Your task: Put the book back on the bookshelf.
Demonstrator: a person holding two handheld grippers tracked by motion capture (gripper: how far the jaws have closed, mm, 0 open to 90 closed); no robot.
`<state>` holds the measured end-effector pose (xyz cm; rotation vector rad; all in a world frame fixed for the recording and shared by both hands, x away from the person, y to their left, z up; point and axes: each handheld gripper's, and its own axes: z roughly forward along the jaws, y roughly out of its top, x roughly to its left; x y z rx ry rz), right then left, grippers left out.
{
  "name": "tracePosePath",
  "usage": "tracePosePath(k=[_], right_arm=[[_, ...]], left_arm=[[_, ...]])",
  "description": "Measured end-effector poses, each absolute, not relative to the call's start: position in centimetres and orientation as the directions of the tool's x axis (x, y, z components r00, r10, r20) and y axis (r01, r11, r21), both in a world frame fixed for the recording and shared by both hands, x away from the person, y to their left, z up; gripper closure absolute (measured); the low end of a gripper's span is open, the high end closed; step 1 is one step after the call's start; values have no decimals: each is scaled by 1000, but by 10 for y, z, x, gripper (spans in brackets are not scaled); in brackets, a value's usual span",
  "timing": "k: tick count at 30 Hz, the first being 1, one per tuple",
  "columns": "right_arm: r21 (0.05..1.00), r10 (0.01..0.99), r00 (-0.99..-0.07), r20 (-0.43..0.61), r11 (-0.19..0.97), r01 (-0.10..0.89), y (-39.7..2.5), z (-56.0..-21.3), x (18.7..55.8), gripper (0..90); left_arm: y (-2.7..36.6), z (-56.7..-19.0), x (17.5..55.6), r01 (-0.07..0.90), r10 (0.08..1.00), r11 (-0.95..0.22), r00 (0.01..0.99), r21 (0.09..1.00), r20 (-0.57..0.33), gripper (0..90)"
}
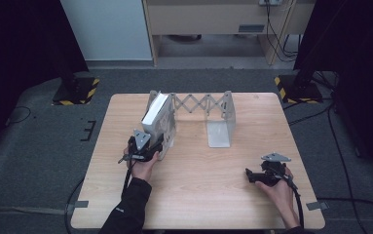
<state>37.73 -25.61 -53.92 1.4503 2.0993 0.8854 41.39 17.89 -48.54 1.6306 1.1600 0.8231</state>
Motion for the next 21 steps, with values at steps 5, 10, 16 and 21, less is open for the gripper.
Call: tracePosePath(k=[5, 10, 16, 21], right_arm=[[713, 936, -351, 6, 242, 658, -256, -539, 377, 48], [713, 936, -351, 6, 242, 658, -256, -539, 377, 48], [713, 936, -352, 6, 243, 658, -256, -539, 377, 48], [712, 936, -352, 6, 243, 658, -256, -539, 377, 48]], left_arm=[[180, -487, 417, 305, 941, -97, 338, 947, -12, 504], [184, -485, 412, 334, 924, -82, 379, 939, -54, 469], [192, -485, 395, 344, 913, -72, 402, 936, -77, 451], [194, -484, 394, 366, 916, -60, 390, 928, -95, 488]])
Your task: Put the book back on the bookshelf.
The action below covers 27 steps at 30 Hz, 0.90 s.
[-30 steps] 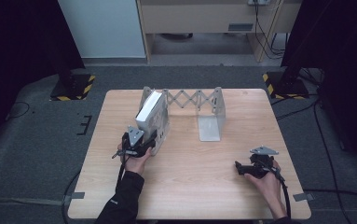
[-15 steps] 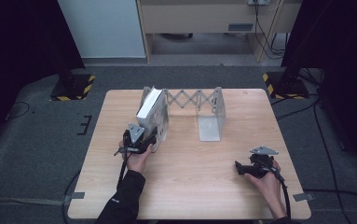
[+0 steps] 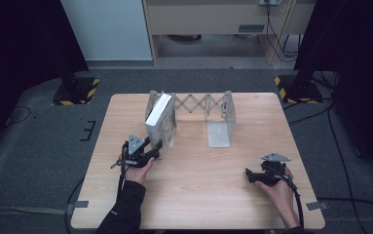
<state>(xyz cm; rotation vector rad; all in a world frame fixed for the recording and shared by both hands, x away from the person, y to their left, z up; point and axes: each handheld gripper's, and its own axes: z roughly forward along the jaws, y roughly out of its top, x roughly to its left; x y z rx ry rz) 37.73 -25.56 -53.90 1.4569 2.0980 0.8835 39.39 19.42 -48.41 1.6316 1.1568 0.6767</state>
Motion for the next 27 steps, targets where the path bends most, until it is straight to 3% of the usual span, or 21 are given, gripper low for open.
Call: tracePosePath(k=[8, 27], right_arm=[[713, 936, -351, 6, 242, 658, -256, -539, 377, 48], [713, 936, -351, 6, 242, 658, -256, -539, 377, 48]], left_arm=[[184, -484, 393, 359, 930, -68, 361, 931, -72, 502], [173, -488, 414, 351, 902, -46, 417, 935, -112, 447]])
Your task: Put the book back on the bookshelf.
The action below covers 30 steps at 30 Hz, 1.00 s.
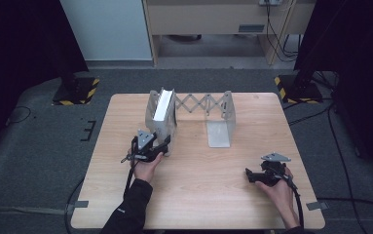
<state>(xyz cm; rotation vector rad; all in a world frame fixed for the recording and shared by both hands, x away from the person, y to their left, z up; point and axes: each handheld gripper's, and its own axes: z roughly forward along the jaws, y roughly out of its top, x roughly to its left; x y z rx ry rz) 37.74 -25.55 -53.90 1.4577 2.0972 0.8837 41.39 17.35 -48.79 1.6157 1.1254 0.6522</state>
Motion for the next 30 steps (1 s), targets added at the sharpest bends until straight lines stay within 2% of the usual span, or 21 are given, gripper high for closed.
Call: tracePosePath(k=[11, 30], right_arm=[[713, 936, -351, 6, 242, 658, -256, -539, 377, 48], [711, 936, -352, 7, 243, 660, -255, -539, 377, 48]], left_arm=[[181, -485, 401, 370, 881, -13, 444, 929, -165, 487], [171, -486, 412, 344, 875, -71, 473, 936, -108, 441]])
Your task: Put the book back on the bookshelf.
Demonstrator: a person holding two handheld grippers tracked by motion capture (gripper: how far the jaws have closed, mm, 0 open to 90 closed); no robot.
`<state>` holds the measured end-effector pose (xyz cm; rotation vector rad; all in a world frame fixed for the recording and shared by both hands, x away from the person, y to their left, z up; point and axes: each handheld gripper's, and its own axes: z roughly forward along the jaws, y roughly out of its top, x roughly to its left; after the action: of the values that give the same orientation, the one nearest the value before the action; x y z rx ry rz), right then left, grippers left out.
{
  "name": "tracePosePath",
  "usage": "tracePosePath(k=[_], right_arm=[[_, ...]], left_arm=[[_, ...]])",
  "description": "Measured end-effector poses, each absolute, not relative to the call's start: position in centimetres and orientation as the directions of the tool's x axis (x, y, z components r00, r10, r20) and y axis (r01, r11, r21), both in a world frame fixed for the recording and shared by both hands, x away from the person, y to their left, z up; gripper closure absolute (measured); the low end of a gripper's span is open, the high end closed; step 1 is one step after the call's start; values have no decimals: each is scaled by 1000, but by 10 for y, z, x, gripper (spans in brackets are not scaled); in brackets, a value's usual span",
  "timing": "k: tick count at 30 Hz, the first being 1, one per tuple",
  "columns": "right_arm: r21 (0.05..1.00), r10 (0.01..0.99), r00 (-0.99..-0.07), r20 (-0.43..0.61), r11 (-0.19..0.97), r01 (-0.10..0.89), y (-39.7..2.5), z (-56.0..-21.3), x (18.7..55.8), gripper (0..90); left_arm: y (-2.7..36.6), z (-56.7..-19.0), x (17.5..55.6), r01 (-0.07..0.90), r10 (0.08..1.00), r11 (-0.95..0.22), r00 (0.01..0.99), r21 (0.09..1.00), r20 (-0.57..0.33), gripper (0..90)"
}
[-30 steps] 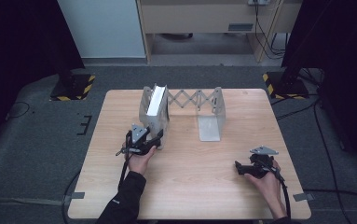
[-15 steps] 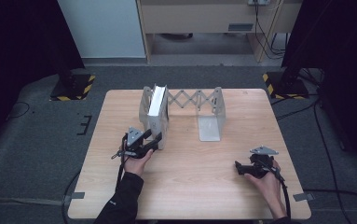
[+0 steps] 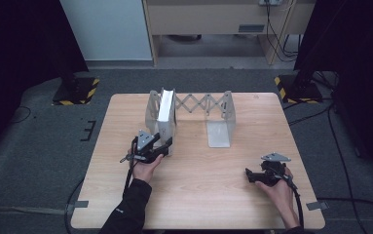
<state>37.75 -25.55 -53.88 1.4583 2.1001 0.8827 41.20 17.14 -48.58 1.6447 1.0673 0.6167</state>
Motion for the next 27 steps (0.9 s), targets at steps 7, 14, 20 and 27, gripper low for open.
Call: tracePosePath(k=[7, 14, 20, 27], right_arm=[[712, 935, -354, 5, 245, 658, -255, -539, 378, 47], [712, 934, -356, 4, 247, 658, -255, -539, 378, 48], [711, 935, -354, 6, 245, 659, -255, -539, 378, 48], [711, 935, -354, 5, 245, 659, -255, -539, 378, 48]], left_arm=[[167, -480, 420, 362, 881, -112, 468, 926, -76, 442], [166, -485, 428, 330, 883, -96, 464, 939, -73, 438], [165, -482, 437, 339, 883, -113, 465, 934, -62, 434], [162, -485, 443, 327, 884, -99, 462, 940, -68, 423]])
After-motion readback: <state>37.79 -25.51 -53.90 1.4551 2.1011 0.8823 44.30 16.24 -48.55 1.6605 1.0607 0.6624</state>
